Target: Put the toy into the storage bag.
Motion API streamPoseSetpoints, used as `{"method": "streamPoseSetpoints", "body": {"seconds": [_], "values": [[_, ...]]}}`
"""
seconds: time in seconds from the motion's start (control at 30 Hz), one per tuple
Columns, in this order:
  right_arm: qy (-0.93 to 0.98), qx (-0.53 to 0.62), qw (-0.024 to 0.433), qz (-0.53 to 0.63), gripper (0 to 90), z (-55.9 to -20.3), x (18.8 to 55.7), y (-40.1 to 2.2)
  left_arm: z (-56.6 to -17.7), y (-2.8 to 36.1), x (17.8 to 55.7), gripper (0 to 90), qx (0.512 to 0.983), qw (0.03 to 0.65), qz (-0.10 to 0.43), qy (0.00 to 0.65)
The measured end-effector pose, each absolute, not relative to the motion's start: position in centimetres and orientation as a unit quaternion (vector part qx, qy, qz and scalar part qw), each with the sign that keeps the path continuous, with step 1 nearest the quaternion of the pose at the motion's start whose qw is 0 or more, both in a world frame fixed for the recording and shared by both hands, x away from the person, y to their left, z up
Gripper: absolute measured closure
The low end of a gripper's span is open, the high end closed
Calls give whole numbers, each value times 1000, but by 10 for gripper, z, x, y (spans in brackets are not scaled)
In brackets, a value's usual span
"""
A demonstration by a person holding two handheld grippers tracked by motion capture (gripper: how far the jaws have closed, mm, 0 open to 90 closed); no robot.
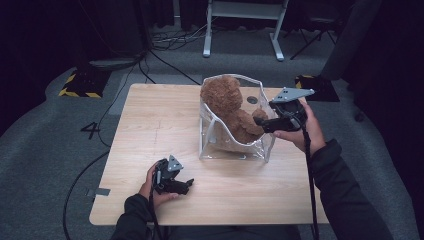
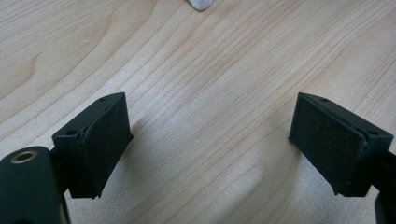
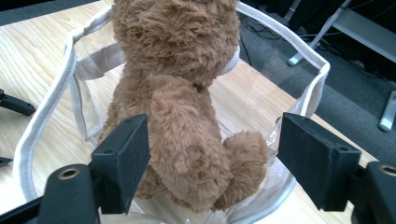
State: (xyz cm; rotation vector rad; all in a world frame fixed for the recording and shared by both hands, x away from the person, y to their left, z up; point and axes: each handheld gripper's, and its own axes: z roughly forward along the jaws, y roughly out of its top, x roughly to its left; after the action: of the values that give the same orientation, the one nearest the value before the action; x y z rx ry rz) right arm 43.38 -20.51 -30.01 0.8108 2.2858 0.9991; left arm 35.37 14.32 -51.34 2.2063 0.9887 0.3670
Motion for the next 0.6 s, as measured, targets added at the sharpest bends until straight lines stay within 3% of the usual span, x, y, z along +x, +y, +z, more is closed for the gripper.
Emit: {"method": "streamPoseSetpoints", "body": {"seconds": [0.6], "values": [[841, 299, 267, 364, 251, -298, 425, -221, -513, 143, 354, 127, 848, 341, 141, 380]]}}
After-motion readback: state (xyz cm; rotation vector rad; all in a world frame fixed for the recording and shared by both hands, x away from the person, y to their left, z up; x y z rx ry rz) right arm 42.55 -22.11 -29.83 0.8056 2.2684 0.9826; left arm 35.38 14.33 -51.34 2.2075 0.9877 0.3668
